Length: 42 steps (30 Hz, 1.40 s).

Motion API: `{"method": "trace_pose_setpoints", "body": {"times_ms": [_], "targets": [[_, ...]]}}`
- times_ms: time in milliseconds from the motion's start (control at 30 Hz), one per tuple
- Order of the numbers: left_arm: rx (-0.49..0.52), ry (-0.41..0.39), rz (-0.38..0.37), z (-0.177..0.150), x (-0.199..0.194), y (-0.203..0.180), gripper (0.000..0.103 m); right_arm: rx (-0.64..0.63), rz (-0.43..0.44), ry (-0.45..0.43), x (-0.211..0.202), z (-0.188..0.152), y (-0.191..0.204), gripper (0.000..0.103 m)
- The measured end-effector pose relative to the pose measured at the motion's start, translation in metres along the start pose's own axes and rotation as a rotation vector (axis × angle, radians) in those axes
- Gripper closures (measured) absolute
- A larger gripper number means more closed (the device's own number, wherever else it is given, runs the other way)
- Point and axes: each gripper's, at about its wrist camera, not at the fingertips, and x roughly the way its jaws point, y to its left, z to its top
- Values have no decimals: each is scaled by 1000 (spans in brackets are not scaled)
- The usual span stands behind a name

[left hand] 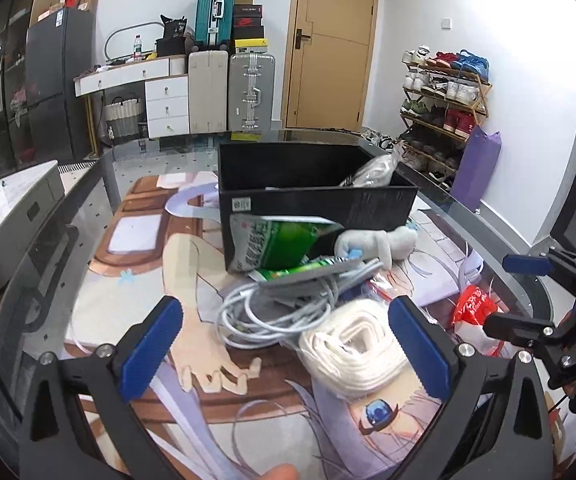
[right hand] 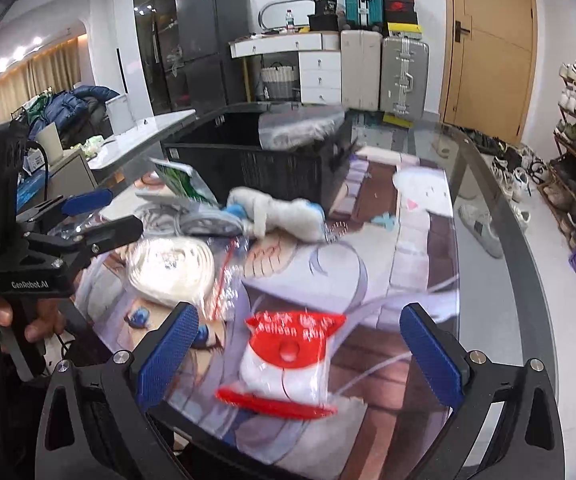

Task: Organize soft objects
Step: 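Grasp the red balloon glue bag with the right gripper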

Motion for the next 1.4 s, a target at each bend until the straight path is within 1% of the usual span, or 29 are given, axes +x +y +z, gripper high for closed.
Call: {"method": "trace_pose_setpoints", "body": {"times_ms": [200, 367, 500, 600, 667, 733, 800, 933, 967, 1000, 1033, 1100, 1200, 1267, 1400], "targets": [[-13, 11, -20, -7, 0, -1, 0, 28, 13, 22, 4, -10, -6, 0], [-12, 22, -22, -11, 1, -1, 0, 44, 17, 71, 14, -15, -7, 1], [-11, 27, -18, -14, 4, -2, 0, 50, 23, 79, 17, -17, -7, 1], [-9, 33, -14, -15, 6, -2, 0, 45, 24, 91, 21, -19, -6, 5], [-6, 35, -16, -15, 7, -2, 0, 26, 6, 92, 21, -20, -4, 6], [-7, 38, -18, -16, 7, -3, 0, 12, -8, 88, 22, -20, -2, 12], [-5, 41, -22, -16, 8, -3, 0, -30, -42, 93, 23, -21, 2, 14], [3, 51, -29, -17, 10, -6, 0, -37, -26, 79, 22, -21, 4, 22], [4, 54, -32, -18, 10, -6, 0, -40, -20, 75, 21, -22, 4, 25], [6, 59, -36, -18, 11, -7, 0, -44, -16, 70, 21, -22, 5, 34], [7, 61, -40, -18, 11, -8, 0, -47, -12, 65, 20, -22, 5, 40], [9, 65, -46, -19, 11, -10, 0, -48, -7, 53, 20, -22, 6, 46], [13, 74, -44, -19, 13, -13, 0, -12, 6, 38, 20, -20, 3, 54], [18, 84, -50, -20, 15, -15, 0, 12, 20, 30, 20, -19, -1, 55], [32, 99, -56, -20, 18, -21, 0, 40, 20, 9, 20, -18, -2, 56]]}}
